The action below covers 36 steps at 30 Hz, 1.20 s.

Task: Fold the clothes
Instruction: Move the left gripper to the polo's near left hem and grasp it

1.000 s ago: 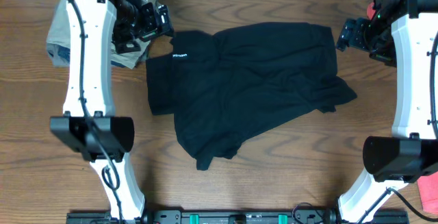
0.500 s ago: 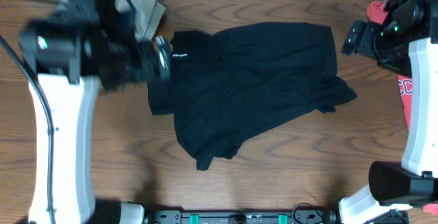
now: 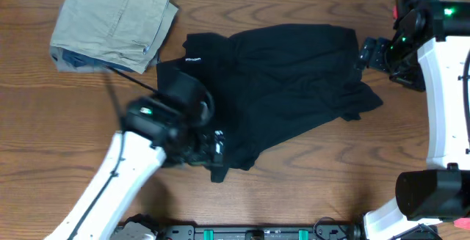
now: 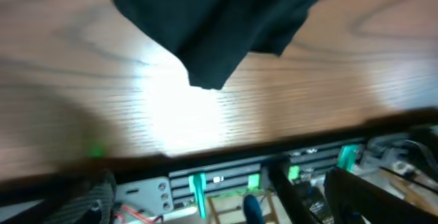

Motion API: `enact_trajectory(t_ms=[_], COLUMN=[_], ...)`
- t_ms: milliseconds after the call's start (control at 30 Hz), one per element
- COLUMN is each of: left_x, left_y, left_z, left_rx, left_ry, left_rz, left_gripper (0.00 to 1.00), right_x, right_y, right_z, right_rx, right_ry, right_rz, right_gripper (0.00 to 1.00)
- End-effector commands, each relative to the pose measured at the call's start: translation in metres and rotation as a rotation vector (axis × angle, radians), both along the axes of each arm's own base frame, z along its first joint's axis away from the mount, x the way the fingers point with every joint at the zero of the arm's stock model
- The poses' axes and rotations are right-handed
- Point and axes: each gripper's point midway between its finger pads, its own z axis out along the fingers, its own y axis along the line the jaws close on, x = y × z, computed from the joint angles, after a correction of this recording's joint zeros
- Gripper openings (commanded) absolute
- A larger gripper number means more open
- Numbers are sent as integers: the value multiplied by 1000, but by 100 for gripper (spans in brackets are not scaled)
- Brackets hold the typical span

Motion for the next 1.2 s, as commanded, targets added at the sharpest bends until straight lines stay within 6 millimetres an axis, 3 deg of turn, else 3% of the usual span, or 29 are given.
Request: enact_trajectory(t_ms=[0, 300, 500, 900, 1033, 1167], left_x=[-16, -29, -20, -21, -18, -17], left_y=[-7, -24, -37, -44, -43, -41], left_z=[-35, -91, -119, -150, -151, -151], left_rx=[42, 80, 67, 96, 100, 107], left_ry=[75, 132, 124, 202, 186, 175], left_rz=[58, 128, 170, 183, 180, 169], left_gripper=[94, 92, 92, 91, 74, 41], right_x=[-2, -3, -2, -1, -1, -1], right_y=[1, 0, 0, 0, 0, 0], right_z=[-10, -13, -13, -13, -13, -13], right_rx=[-8, -18, -18, -18, -18, -18], right_ry=[24, 34, 28, 25, 24, 24], right_rz=[13, 27, 27, 30, 30, 30], right_gripper=[99, 99, 99, 99, 99, 99])
